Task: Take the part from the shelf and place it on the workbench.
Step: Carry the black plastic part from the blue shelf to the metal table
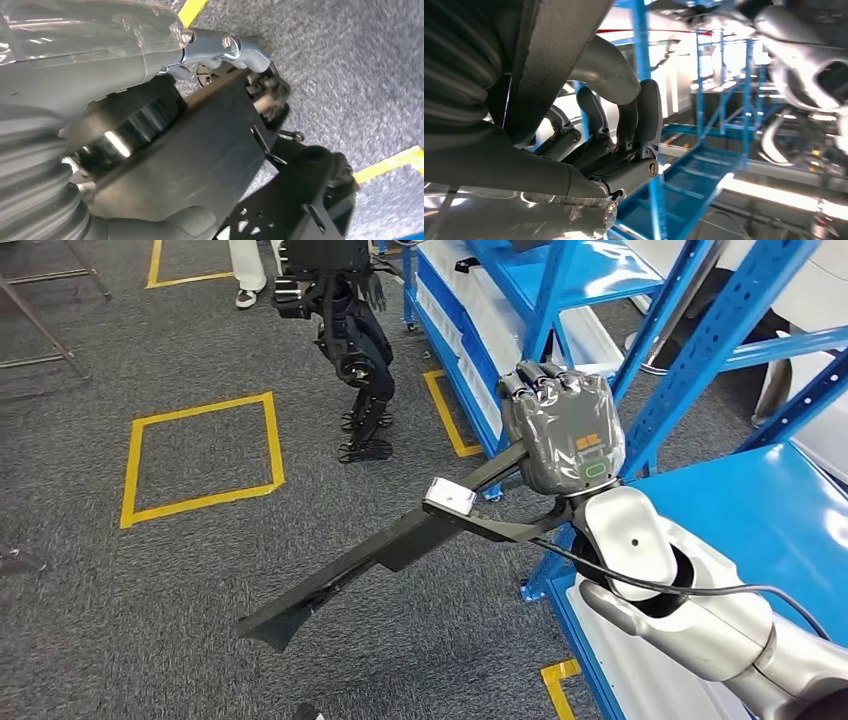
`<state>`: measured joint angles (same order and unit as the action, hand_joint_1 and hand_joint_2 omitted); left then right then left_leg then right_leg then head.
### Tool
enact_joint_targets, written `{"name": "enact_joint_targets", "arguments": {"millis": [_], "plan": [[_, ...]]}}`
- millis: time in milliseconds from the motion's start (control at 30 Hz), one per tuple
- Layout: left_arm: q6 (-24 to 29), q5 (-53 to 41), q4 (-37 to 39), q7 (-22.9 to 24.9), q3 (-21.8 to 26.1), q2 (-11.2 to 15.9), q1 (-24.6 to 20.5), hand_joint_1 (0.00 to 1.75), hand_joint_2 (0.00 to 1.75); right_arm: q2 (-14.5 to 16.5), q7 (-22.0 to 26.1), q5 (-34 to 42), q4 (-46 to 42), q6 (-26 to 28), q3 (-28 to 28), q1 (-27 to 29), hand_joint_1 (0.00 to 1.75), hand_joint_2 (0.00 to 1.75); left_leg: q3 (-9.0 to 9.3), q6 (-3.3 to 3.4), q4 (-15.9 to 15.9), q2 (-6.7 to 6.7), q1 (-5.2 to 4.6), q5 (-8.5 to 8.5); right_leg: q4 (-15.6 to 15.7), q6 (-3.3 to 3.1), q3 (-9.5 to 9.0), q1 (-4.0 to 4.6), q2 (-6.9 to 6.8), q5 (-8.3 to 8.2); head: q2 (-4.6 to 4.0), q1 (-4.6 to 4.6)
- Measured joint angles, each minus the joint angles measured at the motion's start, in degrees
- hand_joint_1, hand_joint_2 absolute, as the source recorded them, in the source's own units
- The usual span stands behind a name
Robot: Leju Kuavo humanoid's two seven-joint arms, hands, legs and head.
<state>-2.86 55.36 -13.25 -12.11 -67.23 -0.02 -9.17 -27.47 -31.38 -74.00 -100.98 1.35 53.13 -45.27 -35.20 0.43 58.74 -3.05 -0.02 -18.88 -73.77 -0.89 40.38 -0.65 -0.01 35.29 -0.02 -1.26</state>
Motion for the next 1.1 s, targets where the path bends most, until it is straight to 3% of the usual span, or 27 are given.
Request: {"name": "enact_joint_targets", "arguments": {"millis": [33, 100, 167, 233, 300, 367, 400, 467, 500, 533, 600, 633, 667, 733, 767, 833, 900, 967, 1000, 1033, 1100], "plan": [[0.0, 0.01, 0.0, 0.0, 0.0, -0.01, 0.0, 0.0, 1.75, 0.04, 0.09, 0.1, 0.0, 0.38, 0.05, -0.02, 1.75, 1.75, 0.08, -0.05, 0.1, -0.87, 0.02, -0.05, 3.11, -0.1, -1.23, -0.08, 0.36, -2.24, 0.0, -0.16], [0.01, 0.02, 0.0, 0.0, 0.0, -0.09, -0.08, 0.0, 1.75, 0.28, 0.28, 0.2, 0.02, 1.17, 0.16, -0.17, 1.75, 1.75, -0.03, -0.34, 0.43, -2.46, 0.09, -0.17, 10.52, -0.3, -4.3, -0.33, 2.65, -5.85, 0.0, -0.43], [0.02, 0.06, 0.0, 0.0, 0.0, -0.18, -0.12, 0.0, 1.75, 0.78, 0.54, 0.33, 0.09, 1.85, 0.27, -0.38, 1.75, 1.75, -0.54, -0.92, 0.62, -3.79, 0.32, -0.07, 13.76, -0.36, -5.55, -0.27, 4.17, -6.73, 0.0, -0.48], [0.04, 0.18, 0.0, 0.0, 0.0, -0.2, -0.05, 0.0, 1.75, 1.53, 0.96, 0.46, 0.2, 2.3, 0.4, -0.63, 1.75, 1.75, -0.92, -1.71, 0.47, -5.04, 0.57, 0.2, 14.2, -0.65, -5.66, -0.14, 3.13, -6.85, 0.0, -0.48], [0.1, 0.35, 0.0, -0.01, 0.0, -0.22, 0.02, 0.0, 1.75, 2.49, 1.4, 0.6, 0.36, 2.67, 0.61, -0.94, 1.75, 1.75, -1.46, -2.39, 1.84, -3.56, 0.4, -0.82, 14.93, -1.37, -6.03, -0.24, 1.63, -7.18, 0.0, -0.17], [0.2, 0.44, 0.02, -0.01, 0.02, -0.18, -0.05, 0.0, 1.75, 3.48, 1.77, 0.85, 0.62, 2.95, 0.8, -1.19, 1.75, 1.75, -3.7, -2.91, 7.35, -0.05, 0.22, -4.08, 15.4, -2.07, -6.35, -0.09, 0.08, -7.3, 0.0, 0.57], [0.24, 0.45, 0.03, 0.0, 0.03, -0.14, -0.12, 0.0, 1.75, 3.91, 1.9, 0.97, 0.81, 3.06, 0.91, -1.24, 1.75, 1.75, -5.35, -3.13, 11.09, 1.09, 0.25, -5.91, 15.43, -2.32, -6.41, 0.06, -0.7, -7.25, 0.0, 0.95], [0.28, 0.46, 0.08, 0.0, 0.08, -0.08, -0.22, 0.0, 1.75, 4.66, 2.06, 1.15, 1.32, 3.14, 1.19, -1.26, 1.75, 1.75, -7.44, -3.41, 15.94, 1.79, 0.36, -7.51, 15.4, -2.47, -6.43, 0.26, -2.31, -7.1, 0.0, 1.24], [0.28, 0.46, 0.1, 0.0, 0.09, -0.06, -0.2, 0.0, 1.75, 5.0, 2.14, 1.19, 1.56, 3.17, 1.32, -1.25, 1.75, 1.75, -7.13, -3.49, 15.6, 1.9, 0.42, -6.87, 15.37, -2.5, -6.45, 0.3, -3.07, -7.03, 0.0, 1.38], [0.28, 0.46, 0.13, 0.0, 0.09, -0.03, -0.14, 0.0, 1.75, 5.31, 2.19, 1.22, 1.75, 3.22, 1.41, -1.25, 1.75, 1.75, -5.77, -3.55, 13.19, 2.19, 0.48, -5.37, 15.33, -2.47, -6.49, 0.33, -3.76, -6.91, 0.0, 1.5], [0.23, 0.46, 0.15, 0.0, 0.09, 0.01, -0.05, 0.0, 1.75, 5.85, 2.24, 1.24, 2.15, 3.36, 1.53, -1.32, 1.75, 1.75, -1.82, -3.54, 5.71, 4.38, 0.4, -2.04, 15.06, -2.21, -6.57, 0.57, -4.92, -6.57, 0.0, 1.86], [0.16, 0.46, 0.15, 0.0, 0.09, -0.02, -0.08, 0.0, 1.75, 6.07, 2.25, 1.26, 2.41, 3.44, 1.58, -1.38, 1.75, 1.75, -0.41, -3.29, 2.76, 5.5, 0.24, -1.17, 14.87, -2.02, -6.56, 0.76, -5.44, -6.39, 0.0, 2.04], [0.06, 0.46, 0.15, -0.01, 0.09, -0.06, -0.12, 0.0, 1.75, 6.28, 2.28, 1.28, 2.67, 3.52, 1.63, -1.43, 1.75, 1.75, 0.25, -3.0, 1.09, 6.29, 0.05, -0.88, 14.73, -1.82, -6.56, 0.95, -5.96, -6.26, 0.0, 2.09], [-0.11, 0.45, 0.15, -0.04, 0.09, -0.15, -0.06, 0.0, 1.75, 6.66, 2.44, 1.31, 3.08, 3.61, 1.72, -1.43, 1.75, 1.75, 0.22, -2.25, 0.3, 5.65, -0.14, -1.01, 14.59, -1.44, -6.63, 1.09, -7.11, -6.04, 0.0, 1.87], [-0.16, 0.45, 0.14, -0.13, 0.09, -0.21, 0.04, 0.0, 1.75, 6.83, 2.55, 1.31, 3.2, 3.62, 1.75, -1.41, 1.75, 1.75, 0.24, -1.94, 0.13, 5.03, -0.04, -0.87, 14.38, -1.16, -6.68, 0.95, -6.88, -5.7, 0.0, 1.65], [-0.21, 0.44, 0.13, -0.29, 0.09, -0.27, 0.05, 0.0, 1.75, 7.05, 2.78, 1.33, 3.39, 3.72, 1.78, -1.37, 1.75, 1.75, 0.46, -1.24, -0.32, 3.82, 0.24, -0.54, 11.64, -0.72, -5.61, 0.57, -4.24, -3.76, 0.0, 1.31], [-0.24, 0.44, 0.13, -0.35, 0.09, -0.3, -0.12, 0.0, 1.75, 7.1, 2.95, 1.37, 3.62, 3.83, 1.83, -1.2, 1.75, 1.75, 0.54, -0.83, -0.42, 2.61, 0.33, -0.44, 4.8, -0.59, -2.3, 0.26, -1.16, -0.46, 0.0, 0.83], [-0.28, 0.45, 0.13, -0.32, 0.09, -0.32, -0.17, 0.0, 1.75, 7.15, 3.02, 1.41, 3.93, 3.85, 1.97, -0.82, 1.75, 1.75, 0.58, -0.75, -0.33, 1.12, 0.34, -0.46, -1.25, -0.53, 1.0, 0.18, -0.32, 1.07, 0.0, 0.38], [-0.3, 0.47, 0.13, -0.24, 0.09, -0.33, -0.16, 0.0, 1.75, 7.19, 3.05, 1.43, 4.1, 3.85, 2.03, -0.66, 1.75, 1.75, 0.61, -0.76, -0.24, 0.28, 0.36, -0.48, -1.54, -0.52, 1.43, 0.14, -0.17, 0.27, 0.0, 0.2], [-0.31, 0.5, 0.13, -0.15, 0.09, -0.33, -0.15, 0.0, 1.75, 7.22, 3.08, 1.44, 4.23, 3.85, 2.07, -0.58, 1.75, 1.75, 0.66, -0.83, -0.11, -0.55, 0.4, -0.54, 0.4, -0.55, 0.79, 0.06, 0.02, -1.49, 0.0, 0.01], [-0.3, 0.52, 0.13, 0.0, 0.09, -0.33, -0.16, 0.0, 1.75, 7.28, 3.1, 1.46, 4.44, 3.85, 2.09, -0.59, 1.75, 1.75, 0.56, -1.21, 0.34, -2.06, 0.5, -0.83, 7.63, -0.57, -2.23, -0.29, 2.02, -5.5, 0.0, -0.33]]}}
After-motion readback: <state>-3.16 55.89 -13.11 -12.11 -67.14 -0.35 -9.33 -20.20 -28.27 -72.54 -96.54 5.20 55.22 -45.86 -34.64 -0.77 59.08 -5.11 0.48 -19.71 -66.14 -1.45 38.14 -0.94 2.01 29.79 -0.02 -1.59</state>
